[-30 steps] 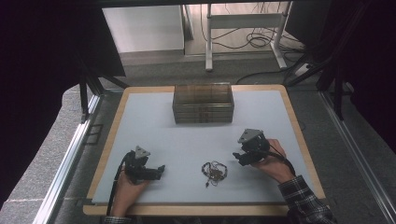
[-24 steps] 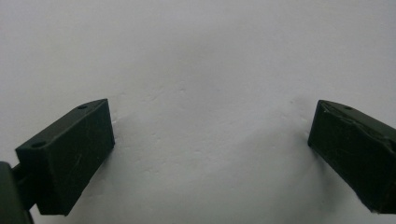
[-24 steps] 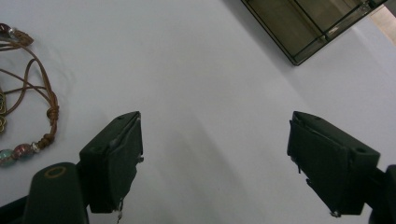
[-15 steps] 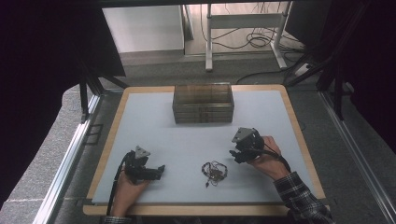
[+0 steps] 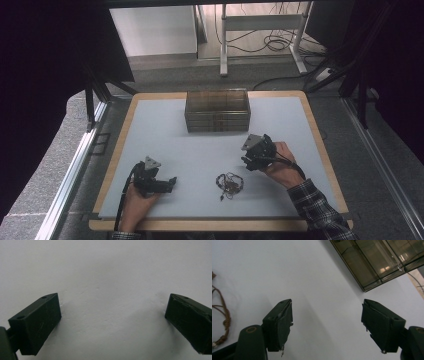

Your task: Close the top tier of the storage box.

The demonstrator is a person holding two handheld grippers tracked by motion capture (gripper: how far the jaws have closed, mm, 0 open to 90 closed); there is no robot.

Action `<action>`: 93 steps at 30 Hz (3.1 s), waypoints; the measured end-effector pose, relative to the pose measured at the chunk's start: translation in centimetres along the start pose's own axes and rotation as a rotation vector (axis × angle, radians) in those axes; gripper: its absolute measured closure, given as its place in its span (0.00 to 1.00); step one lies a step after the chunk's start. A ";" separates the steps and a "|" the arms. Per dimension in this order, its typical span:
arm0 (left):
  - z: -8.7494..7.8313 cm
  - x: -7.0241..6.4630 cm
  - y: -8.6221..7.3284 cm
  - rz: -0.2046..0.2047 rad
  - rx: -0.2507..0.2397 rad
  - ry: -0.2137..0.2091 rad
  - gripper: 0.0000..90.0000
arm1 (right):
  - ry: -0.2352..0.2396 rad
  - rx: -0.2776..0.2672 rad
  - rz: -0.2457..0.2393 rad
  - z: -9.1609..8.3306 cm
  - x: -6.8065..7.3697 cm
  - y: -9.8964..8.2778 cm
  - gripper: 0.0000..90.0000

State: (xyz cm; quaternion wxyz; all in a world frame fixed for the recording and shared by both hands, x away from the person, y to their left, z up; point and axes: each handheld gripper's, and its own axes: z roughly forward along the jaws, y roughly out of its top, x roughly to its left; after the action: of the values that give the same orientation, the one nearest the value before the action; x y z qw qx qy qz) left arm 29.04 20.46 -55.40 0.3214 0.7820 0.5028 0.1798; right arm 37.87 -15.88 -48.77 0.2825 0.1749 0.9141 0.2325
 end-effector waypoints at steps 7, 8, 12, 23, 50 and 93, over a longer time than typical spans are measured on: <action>0.0 0.0 0.0 -0.001 0.000 0.001 0.01 | -0.038 0.012 -0.054 0.4 0.2 0.7 0.33; 0.0 0.0 0.0 0.000 0.000 0.001 0.01 | -0.045 0.015 -0.070 0.6 0.3 0.8 0.34; 0.0 0.0 0.0 -0.002 0.002 0.001 0.01 | -0.078 0.023 -0.113 0.9 0.5 1.2 0.37; 0.0 0.0 0.0 -0.002 0.002 0.000 0.01 | -0.161 0.025 -0.221 1.3 1.0 2.2 0.41; 0.0 0.0 0.0 -0.005 -0.001 0.000 0.01 | -0.352 0.039 -0.427 3.3 2.4 4.3 0.42; 0.0 0.0 0.0 -0.001 0.000 -0.001 0.01 | -0.510 0.076 -0.629 6.0 3.3 7.7 0.62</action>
State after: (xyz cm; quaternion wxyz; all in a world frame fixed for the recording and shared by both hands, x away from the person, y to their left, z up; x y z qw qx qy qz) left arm 29.04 20.46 -55.40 0.3218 0.7817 0.5033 0.1793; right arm 40.33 -6.05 -50.61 0.5508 -0.0510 0.8316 0.0497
